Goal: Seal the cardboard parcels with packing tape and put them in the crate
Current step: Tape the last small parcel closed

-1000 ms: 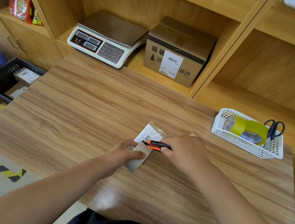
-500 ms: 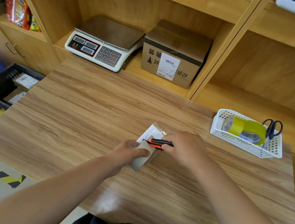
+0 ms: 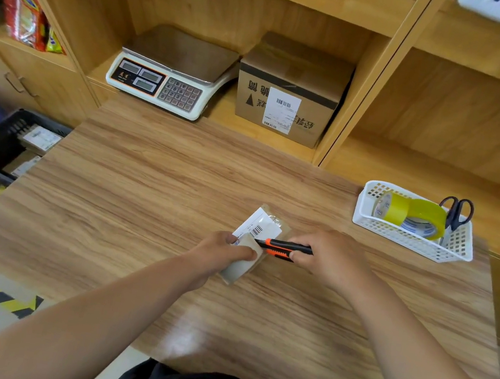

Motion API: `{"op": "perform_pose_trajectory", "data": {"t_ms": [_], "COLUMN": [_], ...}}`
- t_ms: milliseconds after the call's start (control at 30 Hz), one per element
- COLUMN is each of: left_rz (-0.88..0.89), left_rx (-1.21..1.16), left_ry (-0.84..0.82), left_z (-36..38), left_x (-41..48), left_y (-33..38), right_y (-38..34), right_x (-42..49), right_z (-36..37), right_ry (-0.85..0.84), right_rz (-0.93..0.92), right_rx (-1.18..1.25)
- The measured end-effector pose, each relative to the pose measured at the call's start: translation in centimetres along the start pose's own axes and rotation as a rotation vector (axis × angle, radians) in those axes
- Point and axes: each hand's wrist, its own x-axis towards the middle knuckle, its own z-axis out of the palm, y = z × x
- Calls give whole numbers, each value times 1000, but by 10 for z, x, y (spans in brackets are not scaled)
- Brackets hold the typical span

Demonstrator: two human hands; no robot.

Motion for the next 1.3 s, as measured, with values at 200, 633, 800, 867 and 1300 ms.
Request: {"op": "perform_pose_trajectory", "data": {"t_ms": [200,633,800,867,1300], "left_rz": [-17,-30,-6,-14,-10], "left_rx": [9,0,4,-5,-25], "left_ry": [-11,-69,-104,-102,-63], "left_z": [2,-3,-6,-5,1], "left_x": [0,0,0,0,8], "left_y": [1,3,1,2,5], "right_y": [7,72,85,80,-10], "right_x": [-8,-22,-23,-19,35], "right_z": [0,84,144,149,104], "right_ry": [-24,296,35,38,486], "right_rz": [39,520,729,750,29], "right_rx": [-3,553,441,384,448]}}
